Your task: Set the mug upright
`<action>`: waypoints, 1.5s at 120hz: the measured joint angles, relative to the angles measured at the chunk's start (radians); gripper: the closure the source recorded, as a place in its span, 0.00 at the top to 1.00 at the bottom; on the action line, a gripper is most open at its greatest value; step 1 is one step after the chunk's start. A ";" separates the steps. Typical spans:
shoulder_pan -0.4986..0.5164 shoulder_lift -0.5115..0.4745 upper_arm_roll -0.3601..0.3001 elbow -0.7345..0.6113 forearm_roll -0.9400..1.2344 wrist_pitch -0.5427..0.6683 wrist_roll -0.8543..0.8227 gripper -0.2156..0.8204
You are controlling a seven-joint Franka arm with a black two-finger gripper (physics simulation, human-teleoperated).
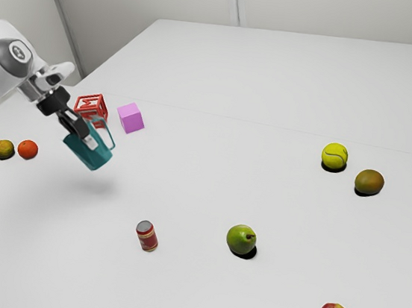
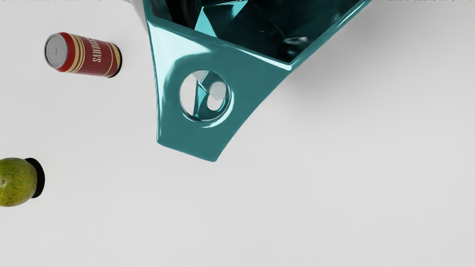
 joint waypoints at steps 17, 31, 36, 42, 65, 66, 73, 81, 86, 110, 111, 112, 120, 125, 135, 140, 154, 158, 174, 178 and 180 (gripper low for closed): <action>-0.062 -0.035 -0.004 -0.032 0.082 0.048 -0.077 0.06; -0.109 -0.060 -0.008 -0.062 0.152 0.088 -0.149 0.06; -0.127 -0.077 -0.009 -0.088 0.171 0.107 -0.174 0.05; -0.150 -0.091 -0.007 -0.115 0.189 0.132 -0.202 0.05; -0.176 -0.122 -0.027 -0.186 0.261 0.217 -0.308 0.04; -0.173 -0.123 -0.029 -0.189 0.264 0.221 -0.312 0.04; -0.155 -0.126 -0.044 -0.202 0.287 0.242 -0.345 0.04; -0.144 -0.127 -0.052 -0.218 0.314 0.261 -0.382 0.04; -0.143 -0.128 -0.055 -0.231 0.328 0.272 -0.405 0.03; -0.167 -0.134 -0.064 -0.291 0.367 0.324 -0.501 0.03; -0.168 -0.134 -0.065 -0.293 0.368 0.326 -0.505 0.03; -0.169 -0.134 -0.065 -0.295 0.369 0.328 -0.508 0.03; -0.173 -0.134 -0.068 -0.315 0.377 0.347 -0.536 0.03; -0.175 -0.134 -0.069 -0.326 0.380 0.362 -0.552 0.03; -0.174 -0.132 -0.075 -0.340 0.384 0.391 -0.581 0.03; -0.174 -0.131 -0.078 -0.349 0.385 0.409 -0.594 0.03; -0.182 -0.120 -0.084 -0.358 0.397 0.456 -0.626 0.03; -0.185 -0.115 -0.085 -0.358 0.400 0.468 -0.635 0.03; -0.193 -0.094 -0.088 -0.359 0.407 0.506 -0.664 0.03; -0.195 -0.089 -0.089 -0.359 0.407 0.513 -0.671 0.03; -0.196 -0.087 -0.089 -0.359 0.408 0.516 -0.674 0.03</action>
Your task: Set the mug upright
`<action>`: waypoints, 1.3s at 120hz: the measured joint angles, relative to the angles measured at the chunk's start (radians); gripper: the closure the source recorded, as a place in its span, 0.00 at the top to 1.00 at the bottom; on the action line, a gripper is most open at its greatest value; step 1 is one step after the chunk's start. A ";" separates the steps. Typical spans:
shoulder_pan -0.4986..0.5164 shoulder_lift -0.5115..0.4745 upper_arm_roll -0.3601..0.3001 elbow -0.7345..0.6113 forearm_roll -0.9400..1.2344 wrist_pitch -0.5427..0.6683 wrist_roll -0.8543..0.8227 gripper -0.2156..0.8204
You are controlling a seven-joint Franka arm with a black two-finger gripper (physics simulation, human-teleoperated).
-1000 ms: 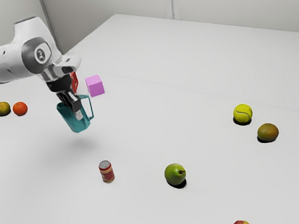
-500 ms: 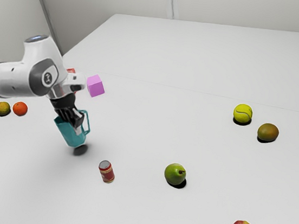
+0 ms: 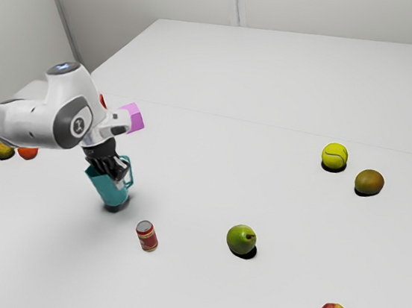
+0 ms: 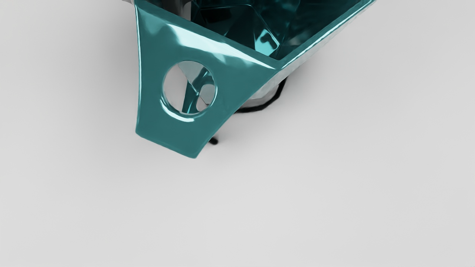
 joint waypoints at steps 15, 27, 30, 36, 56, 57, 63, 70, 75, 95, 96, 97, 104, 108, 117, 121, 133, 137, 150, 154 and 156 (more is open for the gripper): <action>-0.005 0.012 -0.002 0.000 0.001 0.016 -0.021 0.03; -0.012 0.018 -0.002 0.000 0.002 0.023 -0.035 0.03; -0.016 0.019 0.002 0.000 0.002 0.023 -0.038 0.03; -0.022 0.020 0.004 0.000 0.002 0.024 -0.044 0.03; -0.028 0.025 0.003 0.000 0.001 0.023 -0.061 0.03; -0.029 0.025 0.003 0.000 0.001 0.023 -0.062 0.03; -0.029 0.025 0.002 0.000 0.000 0.022 -0.065 0.05; -0.029 0.023 0.000 0.000 -0.003 0.020 -0.067 0.11; -0.030 0.020 0.000 0.000 -0.005 0.019 -0.067 0.14; -0.033 -0.007 -0.001 0.003 -0.009 0.008 -0.069 0.27; -0.033 -0.009 -0.001 0.003 -0.009 0.007 -0.069 0.28; -0.033 -0.011 -0.001 0.003 -0.009 0.006 -0.069 0.29; -0.032 -0.026 -0.001 0.005 -0.010 -0.004 -0.069 0.34; -0.030 -0.033 -0.002 0.006 -0.010 -0.010 -0.069 0.39; -0.028 -0.045 -0.002 0.013 -0.011 -0.024 -0.070 0.50; -0.028 -0.050 -0.002 0.020 -0.011 -0.033 -0.070 0.54; -0.030 -0.062 -0.002 0.049 -0.015 -0.068 -0.070 0.63; -0.032 -0.065 -0.002 0.064 -0.017 -0.086 -0.071 0.65; -0.034 -0.067 -0.006 0.126 -0.020 -0.158 -0.074 0.70; -0.036 -0.065 -0.007 0.148 -0.020 -0.184 -0.076 0.71; -0.037 -0.064 -0.008 0.159 -0.021 -0.198 -0.077 0.71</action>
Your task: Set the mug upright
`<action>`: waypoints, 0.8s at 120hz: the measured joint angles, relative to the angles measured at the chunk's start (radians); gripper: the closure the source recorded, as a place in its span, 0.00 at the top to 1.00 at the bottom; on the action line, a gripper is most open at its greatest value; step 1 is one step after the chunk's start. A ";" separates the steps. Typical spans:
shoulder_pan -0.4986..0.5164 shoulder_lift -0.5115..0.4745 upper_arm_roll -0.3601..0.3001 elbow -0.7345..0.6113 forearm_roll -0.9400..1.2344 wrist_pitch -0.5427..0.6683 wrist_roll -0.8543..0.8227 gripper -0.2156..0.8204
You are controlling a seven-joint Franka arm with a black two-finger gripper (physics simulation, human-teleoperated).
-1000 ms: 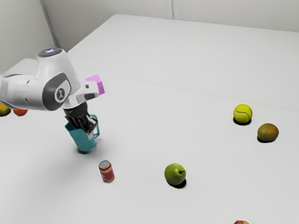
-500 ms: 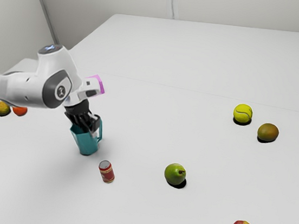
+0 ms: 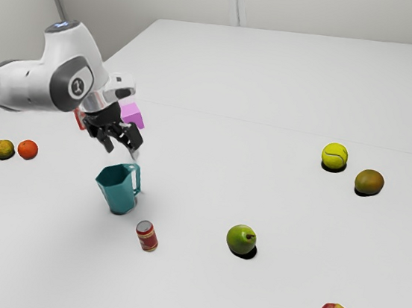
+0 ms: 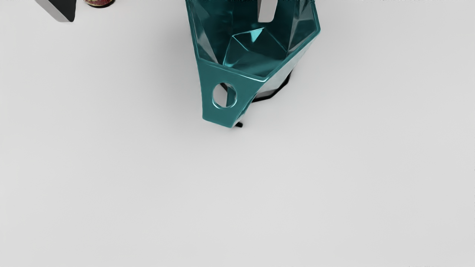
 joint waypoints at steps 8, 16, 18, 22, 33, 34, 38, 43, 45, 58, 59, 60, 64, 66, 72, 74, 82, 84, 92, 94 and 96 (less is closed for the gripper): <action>-0.002 0.005 -0.001 0.048 -0.001 -0.054 -0.003 0.73; -0.002 0.012 -0.002 0.101 -0.001 -0.110 -0.007 0.74; -0.002 0.015 -0.002 0.113 -0.001 -0.123 -0.007 0.74; -0.001 0.021 -0.002 0.138 -0.001 -0.149 -0.009 0.75; -0.007 0.036 -0.002 0.202 0.001 -0.218 -0.017 0.75; -0.008 0.038 -0.002 0.209 0.001 -0.224 -0.018 0.76; -0.012 0.044 -0.002 0.235 0.003 -0.250 -0.023 0.76; -0.017 0.049 -0.001 0.258 0.005 -0.276 -0.029 0.76; -0.019 0.052 -0.001 0.269 0.006 -0.287 -0.031 0.76; -0.034 0.067 -0.001 0.334 0.009 -0.349 -0.044 0.76; -0.035 0.068 -0.001 0.338 0.010 -0.353 -0.045 0.76; -0.037 0.069 -0.001 0.342 0.010 -0.357 -0.046 0.77; -0.042 0.073 -0.001 0.360 0.011 -0.372 -0.050 0.77; -0.045 0.077 0.000 0.371 0.013 -0.381 -0.051 0.77; -0.052 0.085 0.000 0.400 0.020 -0.403 -0.056 0.77; -0.055 0.088 0.000 0.410 0.021 -0.411 -0.058 0.77; -0.065 0.099 0.000 0.452 0.027 -0.441 -0.064 0.77; -0.067 0.100 0.000 0.463 0.028 -0.450 -0.065 0.77; -0.076 0.105 -0.001 0.504 0.040 -0.483 -0.070 0.77; -0.078 0.105 -0.001 0.513 0.043 -0.491 -0.071 0.77; -0.081 0.106 -0.001 0.523 0.046 -0.499 -0.072 0.77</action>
